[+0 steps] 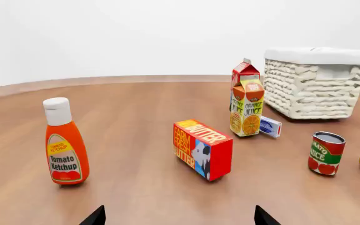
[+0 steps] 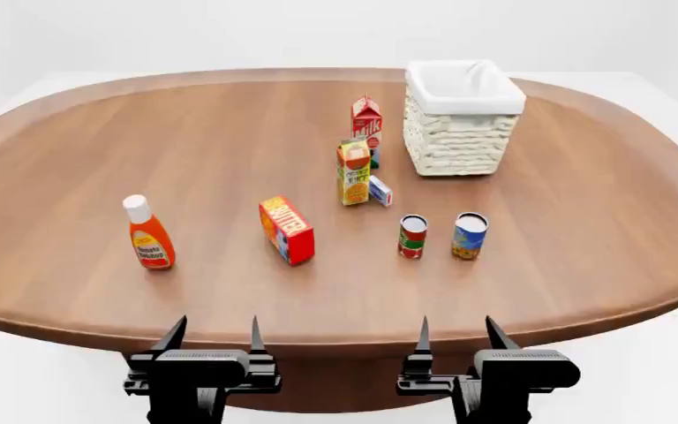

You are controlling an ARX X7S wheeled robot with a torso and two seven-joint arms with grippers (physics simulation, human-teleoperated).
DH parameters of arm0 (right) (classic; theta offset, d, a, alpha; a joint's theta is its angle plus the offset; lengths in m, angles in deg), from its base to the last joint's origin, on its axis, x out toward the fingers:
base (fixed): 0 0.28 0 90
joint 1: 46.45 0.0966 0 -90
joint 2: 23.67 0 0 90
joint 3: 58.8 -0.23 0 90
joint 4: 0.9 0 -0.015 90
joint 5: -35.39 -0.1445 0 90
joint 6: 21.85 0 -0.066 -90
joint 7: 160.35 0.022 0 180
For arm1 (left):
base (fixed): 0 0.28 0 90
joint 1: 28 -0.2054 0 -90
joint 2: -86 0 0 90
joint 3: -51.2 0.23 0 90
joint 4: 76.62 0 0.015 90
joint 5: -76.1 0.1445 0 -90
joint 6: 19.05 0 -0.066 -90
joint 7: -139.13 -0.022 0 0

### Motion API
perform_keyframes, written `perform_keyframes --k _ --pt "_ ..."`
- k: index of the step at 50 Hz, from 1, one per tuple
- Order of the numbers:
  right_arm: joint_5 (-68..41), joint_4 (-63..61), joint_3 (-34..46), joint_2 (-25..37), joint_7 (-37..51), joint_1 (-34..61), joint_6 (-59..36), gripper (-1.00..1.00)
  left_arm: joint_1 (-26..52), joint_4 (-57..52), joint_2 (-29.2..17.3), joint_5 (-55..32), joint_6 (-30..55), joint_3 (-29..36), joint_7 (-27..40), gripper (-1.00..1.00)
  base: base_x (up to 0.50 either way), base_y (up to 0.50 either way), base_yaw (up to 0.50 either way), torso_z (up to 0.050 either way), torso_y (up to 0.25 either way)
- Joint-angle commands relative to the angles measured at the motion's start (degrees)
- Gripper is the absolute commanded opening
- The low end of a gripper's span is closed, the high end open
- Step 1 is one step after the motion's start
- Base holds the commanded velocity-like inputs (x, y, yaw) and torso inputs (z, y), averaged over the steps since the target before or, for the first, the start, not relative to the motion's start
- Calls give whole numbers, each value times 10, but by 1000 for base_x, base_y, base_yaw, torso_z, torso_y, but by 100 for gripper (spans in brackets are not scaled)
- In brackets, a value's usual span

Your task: Pick up the cream cheese box and the butter, and put them in the basket.

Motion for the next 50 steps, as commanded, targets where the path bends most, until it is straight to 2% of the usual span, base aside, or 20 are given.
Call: perform_keyframes --k 1,18,19,34,38,40,44,50 --pt "-9 -1 13 9 9 -1 0 100 0 1 -9 -9 -1 10 11 100 0 0 0 0 0" --pt "-25 8 39 31 38 1 3 100 1 -2 -31 -33 1 36 36 100 0 0 0 0 0" --pt "-4 6 13 9 13 0 1 100 0 -4 -7 -7 2 7 11 100 0 0 0 0 0" --pt "-24 7 40 31 41 0 -4 100 2 1 -30 -30 -1 37 39 100 0 0 0 0 0" --pt "-27 -9 35 34 55 3 0 100 1 -19 -33 -45 -3 26 50 100 0 0 0 0 0" --pt "-37 -34 14 35 73 10 16 100 -7 -65 -38 -46 -25 9 67 100 0 0 0 0 0" --pt "-29 -80 -31 45 116 21 140 100 -15 -131 -51 -39 -64 -22 96 100 0 0 0 0 0" --pt "-68 -149 -82 56 141 28 203 100 -38 -206 -58 -34 -141 -68 132 100 0 0 0 0 0"
